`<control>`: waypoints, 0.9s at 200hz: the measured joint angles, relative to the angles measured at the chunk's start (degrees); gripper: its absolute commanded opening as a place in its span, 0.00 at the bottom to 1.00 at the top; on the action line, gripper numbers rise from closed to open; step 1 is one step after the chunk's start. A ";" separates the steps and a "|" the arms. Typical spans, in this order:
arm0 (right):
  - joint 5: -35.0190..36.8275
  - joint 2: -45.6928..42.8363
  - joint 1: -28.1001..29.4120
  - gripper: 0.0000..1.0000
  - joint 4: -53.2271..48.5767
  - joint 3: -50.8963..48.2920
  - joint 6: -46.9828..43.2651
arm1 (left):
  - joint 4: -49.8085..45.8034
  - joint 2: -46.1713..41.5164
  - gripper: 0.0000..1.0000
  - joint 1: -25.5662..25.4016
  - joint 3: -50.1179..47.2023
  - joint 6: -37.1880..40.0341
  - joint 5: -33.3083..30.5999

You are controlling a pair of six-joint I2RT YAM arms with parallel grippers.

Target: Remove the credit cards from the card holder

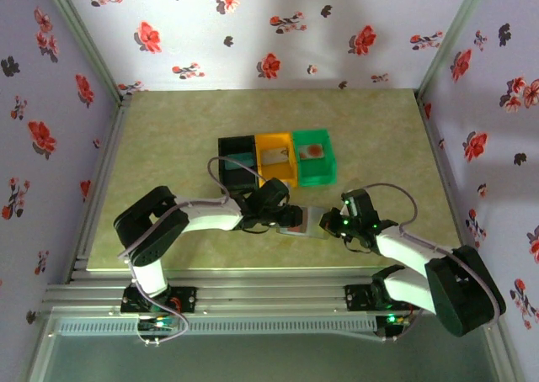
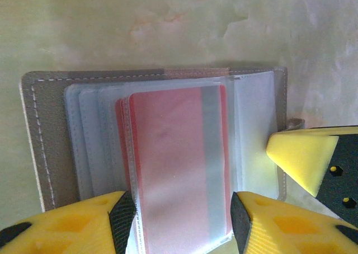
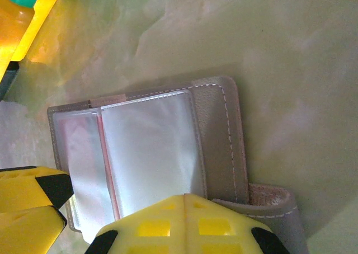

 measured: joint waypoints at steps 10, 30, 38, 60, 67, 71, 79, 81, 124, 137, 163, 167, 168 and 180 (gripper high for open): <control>0.00 0.00 0.00 0.00 0.11 -0.02 0.00 | 0.00 0.11 0.54 -0.02 0.15 0.00 0.07; -0.02 0.11 0.00 0.00 0.33 -0.07 0.00 | 0.02 0.28 0.54 -0.02 0.35 0.02 0.37; 0.00 0.11 0.04 0.00 0.37 -0.07 0.00 | -0.02 0.39 0.54 -0.02 0.48 0.02 0.42; 0.00 0.28 0.04 0.00 0.57 -0.09 0.00 | -0.11 0.57 0.54 -0.02 0.85 0.02 0.44; 0.00 0.33 0.04 0.00 0.72 -0.09 0.00 | -0.13 0.63 0.54 -0.02 0.96 0.02 0.44; 0.00 0.35 0.04 0.00 0.76 -0.09 0.00 | -0.13 0.66 0.54 -0.02 1.01 0.02 0.42; 0.00 0.39 0.04 0.00 0.83 -0.09 0.00 | -0.11 0.68 0.54 -0.02 1.03 0.02 0.44; 0.00 0.42 0.04 0.00 0.83 -0.09 0.00 | -0.11 0.68 0.54 -0.02 1.03 0.02 0.44; 0.00 0.42 0.04 0.00 1.20 -0.24 0.00 | 0.17 0.68 0.54 -0.13 1.03 0.07 0.85; 0.00 0.42 0.04 0.00 1.36 -0.33 0.00 | 0.17 0.68 0.54 -0.20 1.03 0.11 0.85; 0.00 0.42 0.04 0.00 1.49 -0.39 0.00 | 0.22 0.68 0.54 -0.28 1.03 0.39 0.96; -0.02 0.42 0.04 0.00 1.49 -0.39 0.00 | 0.24 0.68 0.54 -0.28 1.03 0.48 1.03; -0.02 0.42 0.04 0.00 1.49 -0.39 0.00 | 0.24 0.68 0.54 -0.28 1.03 0.50 1.03; -0.02 0.42 0.04 0.00 1.51 -0.39 0.00 | 0.31 0.68 0.54 -0.31 1.03 0.57 1.07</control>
